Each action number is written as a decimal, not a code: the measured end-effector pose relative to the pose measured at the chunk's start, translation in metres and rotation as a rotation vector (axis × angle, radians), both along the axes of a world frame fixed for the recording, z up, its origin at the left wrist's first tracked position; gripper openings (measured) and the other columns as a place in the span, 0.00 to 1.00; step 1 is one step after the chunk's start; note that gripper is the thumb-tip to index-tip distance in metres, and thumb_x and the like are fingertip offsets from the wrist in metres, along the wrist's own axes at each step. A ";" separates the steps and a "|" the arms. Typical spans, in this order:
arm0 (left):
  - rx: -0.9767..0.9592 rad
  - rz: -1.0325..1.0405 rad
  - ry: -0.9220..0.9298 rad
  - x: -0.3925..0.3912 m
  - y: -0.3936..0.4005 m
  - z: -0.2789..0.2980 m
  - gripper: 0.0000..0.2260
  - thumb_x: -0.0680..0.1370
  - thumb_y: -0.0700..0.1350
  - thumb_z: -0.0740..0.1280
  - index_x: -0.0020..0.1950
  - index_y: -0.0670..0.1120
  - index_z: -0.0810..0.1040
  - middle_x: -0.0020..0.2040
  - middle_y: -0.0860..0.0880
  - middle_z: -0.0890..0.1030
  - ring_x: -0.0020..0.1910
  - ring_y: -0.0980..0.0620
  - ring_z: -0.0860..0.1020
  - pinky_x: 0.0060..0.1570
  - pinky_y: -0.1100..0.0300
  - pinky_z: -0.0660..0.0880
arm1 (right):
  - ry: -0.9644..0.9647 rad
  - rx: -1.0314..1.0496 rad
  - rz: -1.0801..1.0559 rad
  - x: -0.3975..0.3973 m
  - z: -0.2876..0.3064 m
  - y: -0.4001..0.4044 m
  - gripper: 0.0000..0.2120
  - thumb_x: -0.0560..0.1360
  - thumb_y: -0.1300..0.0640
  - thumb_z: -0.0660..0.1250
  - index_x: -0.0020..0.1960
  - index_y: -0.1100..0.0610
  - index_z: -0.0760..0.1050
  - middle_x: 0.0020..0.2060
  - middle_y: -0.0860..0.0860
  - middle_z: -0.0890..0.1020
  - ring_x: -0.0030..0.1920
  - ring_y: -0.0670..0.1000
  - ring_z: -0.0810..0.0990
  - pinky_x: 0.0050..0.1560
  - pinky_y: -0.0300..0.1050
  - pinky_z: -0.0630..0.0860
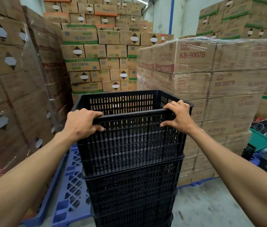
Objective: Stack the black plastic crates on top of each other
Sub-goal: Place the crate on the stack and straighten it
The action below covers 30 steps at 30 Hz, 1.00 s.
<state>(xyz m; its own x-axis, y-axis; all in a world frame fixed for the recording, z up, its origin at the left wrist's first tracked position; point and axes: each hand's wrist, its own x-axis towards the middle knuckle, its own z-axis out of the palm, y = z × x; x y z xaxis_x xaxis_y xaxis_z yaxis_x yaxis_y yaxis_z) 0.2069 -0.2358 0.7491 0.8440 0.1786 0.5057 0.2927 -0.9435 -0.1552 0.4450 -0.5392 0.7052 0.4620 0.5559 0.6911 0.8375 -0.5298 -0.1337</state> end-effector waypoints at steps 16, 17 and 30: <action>-0.010 0.007 0.021 0.003 -0.012 -0.008 0.27 0.68 0.71 0.62 0.62 0.60 0.74 0.52 0.56 0.84 0.52 0.51 0.82 0.49 0.54 0.74 | 0.028 -0.073 -0.137 -0.004 -0.011 0.000 0.27 0.71 0.28 0.58 0.67 0.36 0.69 0.60 0.47 0.75 0.65 0.52 0.68 0.69 0.54 0.55; -0.020 0.007 0.021 0.002 -0.012 -0.009 0.26 0.68 0.71 0.60 0.62 0.61 0.73 0.55 0.57 0.83 0.57 0.51 0.80 0.58 0.50 0.71 | 0.053 -0.038 -0.145 -0.006 -0.013 0.002 0.27 0.73 0.27 0.53 0.68 0.35 0.69 0.63 0.47 0.74 0.68 0.52 0.67 0.72 0.57 0.53; -0.669 0.408 0.320 0.032 0.024 0.025 0.49 0.65 0.79 0.53 0.80 0.54 0.51 0.81 0.41 0.48 0.79 0.39 0.49 0.75 0.38 0.51 | 0.443 -0.210 -0.354 0.032 0.037 -0.012 0.46 0.72 0.25 0.46 0.73 0.58 0.69 0.73 0.59 0.69 0.73 0.61 0.67 0.70 0.61 0.67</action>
